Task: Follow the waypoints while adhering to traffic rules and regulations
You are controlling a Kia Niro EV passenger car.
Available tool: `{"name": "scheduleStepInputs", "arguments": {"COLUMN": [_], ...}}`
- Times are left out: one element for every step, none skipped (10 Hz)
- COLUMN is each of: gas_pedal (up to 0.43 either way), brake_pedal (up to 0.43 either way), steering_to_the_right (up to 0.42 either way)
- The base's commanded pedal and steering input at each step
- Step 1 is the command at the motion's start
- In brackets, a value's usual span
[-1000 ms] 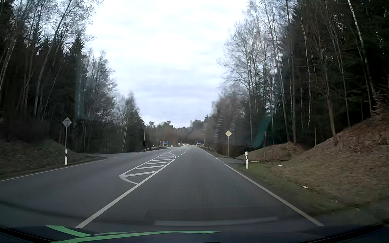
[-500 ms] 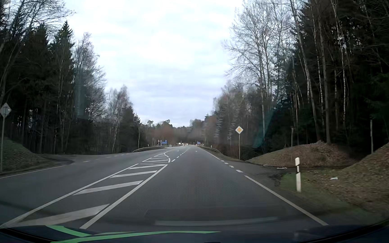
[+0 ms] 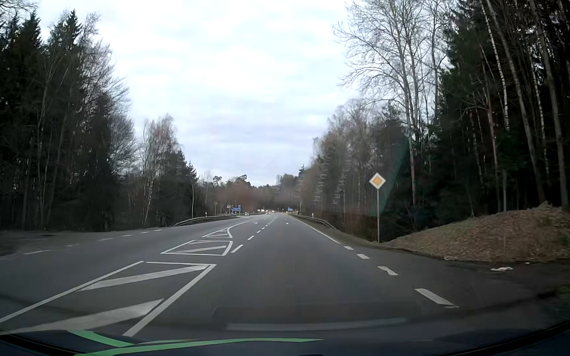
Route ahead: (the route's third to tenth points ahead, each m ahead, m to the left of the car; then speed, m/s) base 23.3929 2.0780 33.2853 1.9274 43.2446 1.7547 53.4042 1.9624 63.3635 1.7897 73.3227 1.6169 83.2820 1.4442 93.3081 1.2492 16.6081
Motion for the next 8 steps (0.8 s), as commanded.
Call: {"name": "scheduleStepInputs", "arguments": {"gas_pedal": [0.138,0.138,0.138,0.138,0.138,0.138,0.138,0.138], "brake_pedal": [0.0,0.0,0.0,0.0,0.0,0.0,0.0,0.0], "steering_to_the_right": [0.003,0.003,0.003,0.003,0.002,0.002,0.003,0.003]}}
